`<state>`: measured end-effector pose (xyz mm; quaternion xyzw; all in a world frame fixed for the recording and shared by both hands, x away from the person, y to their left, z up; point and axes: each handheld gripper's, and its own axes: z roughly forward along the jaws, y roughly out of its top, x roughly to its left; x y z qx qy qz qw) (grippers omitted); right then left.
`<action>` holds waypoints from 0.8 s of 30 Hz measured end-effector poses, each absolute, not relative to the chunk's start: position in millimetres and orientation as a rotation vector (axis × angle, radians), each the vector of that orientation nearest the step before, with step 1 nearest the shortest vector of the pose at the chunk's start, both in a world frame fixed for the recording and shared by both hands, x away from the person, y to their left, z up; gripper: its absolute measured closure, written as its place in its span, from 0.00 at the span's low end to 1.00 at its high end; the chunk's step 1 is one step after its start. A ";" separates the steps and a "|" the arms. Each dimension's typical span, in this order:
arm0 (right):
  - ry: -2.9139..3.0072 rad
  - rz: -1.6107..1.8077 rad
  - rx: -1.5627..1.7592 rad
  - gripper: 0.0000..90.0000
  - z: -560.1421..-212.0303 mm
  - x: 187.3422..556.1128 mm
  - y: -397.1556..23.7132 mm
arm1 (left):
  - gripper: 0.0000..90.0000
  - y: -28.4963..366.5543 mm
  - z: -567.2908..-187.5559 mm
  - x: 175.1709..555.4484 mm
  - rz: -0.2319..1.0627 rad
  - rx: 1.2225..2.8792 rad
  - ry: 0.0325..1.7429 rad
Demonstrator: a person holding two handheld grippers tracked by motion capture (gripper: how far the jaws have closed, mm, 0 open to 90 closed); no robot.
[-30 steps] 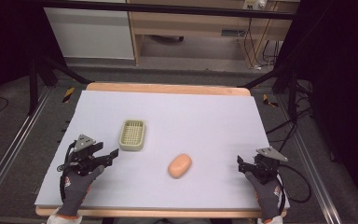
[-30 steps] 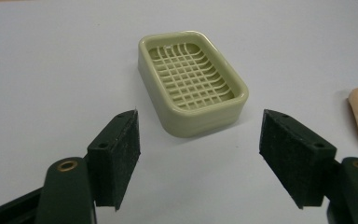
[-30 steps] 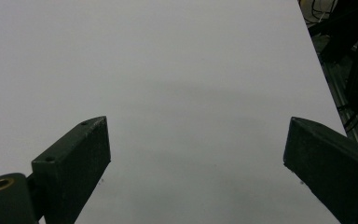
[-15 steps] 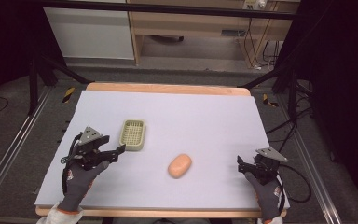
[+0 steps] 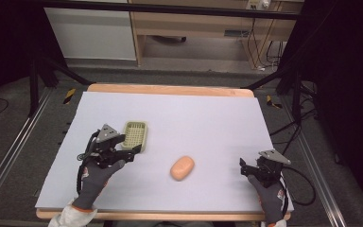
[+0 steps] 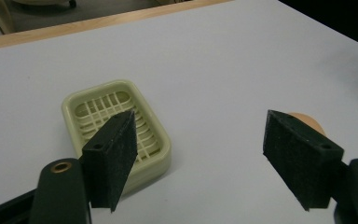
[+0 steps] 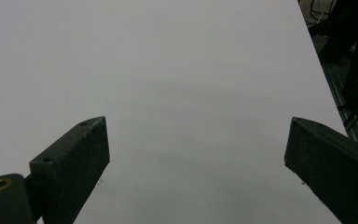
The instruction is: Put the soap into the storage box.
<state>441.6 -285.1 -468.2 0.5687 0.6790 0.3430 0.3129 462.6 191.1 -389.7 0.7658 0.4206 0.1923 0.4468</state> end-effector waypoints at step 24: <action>1.790 0.903 1.500 0.07 -467.1 443.3 -282.0 | 0.27 120.6 -403.7 472.6 0.414 2.012 0.932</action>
